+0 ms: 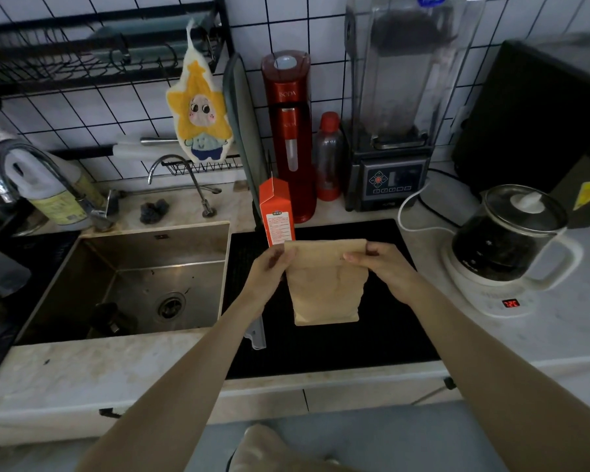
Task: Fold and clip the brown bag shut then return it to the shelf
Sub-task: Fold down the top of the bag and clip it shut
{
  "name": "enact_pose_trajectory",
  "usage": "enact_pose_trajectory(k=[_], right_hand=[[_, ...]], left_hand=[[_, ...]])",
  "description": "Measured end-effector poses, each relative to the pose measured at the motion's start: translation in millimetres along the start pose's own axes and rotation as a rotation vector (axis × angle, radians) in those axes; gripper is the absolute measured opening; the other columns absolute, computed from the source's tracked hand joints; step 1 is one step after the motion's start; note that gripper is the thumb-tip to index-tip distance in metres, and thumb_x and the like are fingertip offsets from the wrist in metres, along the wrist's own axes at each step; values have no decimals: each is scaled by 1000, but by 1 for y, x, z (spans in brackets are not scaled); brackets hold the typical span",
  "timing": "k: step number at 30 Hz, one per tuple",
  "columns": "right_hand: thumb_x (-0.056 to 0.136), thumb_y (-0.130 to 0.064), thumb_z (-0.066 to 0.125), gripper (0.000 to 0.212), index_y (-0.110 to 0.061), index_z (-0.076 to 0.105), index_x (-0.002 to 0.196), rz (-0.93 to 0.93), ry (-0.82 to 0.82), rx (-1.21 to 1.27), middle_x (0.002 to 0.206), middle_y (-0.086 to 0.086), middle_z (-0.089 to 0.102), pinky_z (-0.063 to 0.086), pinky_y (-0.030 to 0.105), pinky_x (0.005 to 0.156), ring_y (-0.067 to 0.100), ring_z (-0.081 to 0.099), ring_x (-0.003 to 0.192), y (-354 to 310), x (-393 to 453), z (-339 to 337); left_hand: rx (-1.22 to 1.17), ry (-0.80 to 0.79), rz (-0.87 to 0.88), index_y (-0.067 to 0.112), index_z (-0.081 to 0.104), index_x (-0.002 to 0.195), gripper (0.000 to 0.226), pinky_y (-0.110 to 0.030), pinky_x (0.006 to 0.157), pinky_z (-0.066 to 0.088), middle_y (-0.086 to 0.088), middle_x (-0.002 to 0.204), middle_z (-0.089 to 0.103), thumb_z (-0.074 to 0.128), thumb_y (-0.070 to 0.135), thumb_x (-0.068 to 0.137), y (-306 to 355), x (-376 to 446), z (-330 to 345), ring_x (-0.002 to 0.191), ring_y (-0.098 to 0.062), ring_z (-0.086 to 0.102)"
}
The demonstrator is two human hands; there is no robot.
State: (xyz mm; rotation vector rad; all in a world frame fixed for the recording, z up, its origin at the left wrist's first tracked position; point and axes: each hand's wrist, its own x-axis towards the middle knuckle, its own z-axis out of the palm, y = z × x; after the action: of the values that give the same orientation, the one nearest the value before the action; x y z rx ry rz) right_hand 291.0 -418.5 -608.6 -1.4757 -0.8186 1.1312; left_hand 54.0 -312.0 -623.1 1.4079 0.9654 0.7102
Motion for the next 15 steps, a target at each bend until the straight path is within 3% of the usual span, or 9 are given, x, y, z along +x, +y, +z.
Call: enact_pose_trajectory(k=[2, 4, 6, 8, 12, 15], right_hand=[[83, -18, 83, 28, -10, 78, 109, -5, 3, 6, 102, 7, 81, 58, 29, 86, 20, 77, 99, 1, 0, 0], [83, -19, 83, 28, -11, 78, 109, -12, 0, 3, 103, 6, 81, 58, 27, 84, 19, 77, 99, 2, 1, 0], [83, -19, 84, 29, -11, 78, 109, -20, -1, -3, 103, 6, 81, 58, 25, 81, 19, 77, 98, 3, 1, 0], [83, -19, 84, 28, -12, 78, 109, -25, -3, 4, 102, 6, 81, 58, 21, 76, 18, 77, 96, 3, 0, 0], [83, -17, 83, 25, -12, 78, 106, -24, 1, 18, 100, 5, 81, 58, 20, 73, 18, 78, 94, 2, -1, 1], [83, -20, 84, 30, -9, 77, 110, -16, 25, 12, 101, 7, 81, 58, 25, 77, 18, 77, 94, 3, -1, 4]], left_hand=[[-20, 81, -25, 43, 68, 109, 21, -25, 85, 53, 21, 104, 72, 49, 51, 103, -9, -3, -2, 98, 8, 68], [105, 179, -69, 30, 66, 116, 31, -24, 83, 49, 15, 104, 70, 46, 51, 104, -22, -5, -9, 102, -3, 68], [379, 211, -122, 19, 64, 124, 34, -18, 70, 43, 13, 99, 66, 52, 43, 104, -37, -6, -20, 101, -15, 68], [590, 197, -220, 14, 63, 129, 36, -19, 65, 41, 5, 103, 67, 61, 35, 100, -53, -10, -34, 92, -14, 66], [946, 103, -386, 11, 55, 134, 38, -42, 99, 48, -16, 131, 61, 58, 28, 100, -77, -24, -54, 122, -36, 58], [1073, 70, -495, 5, 47, 134, 43, -50, 108, 42, -20, 137, 53, 53, 33, 102, -86, -33, -57, 131, -40, 49]])
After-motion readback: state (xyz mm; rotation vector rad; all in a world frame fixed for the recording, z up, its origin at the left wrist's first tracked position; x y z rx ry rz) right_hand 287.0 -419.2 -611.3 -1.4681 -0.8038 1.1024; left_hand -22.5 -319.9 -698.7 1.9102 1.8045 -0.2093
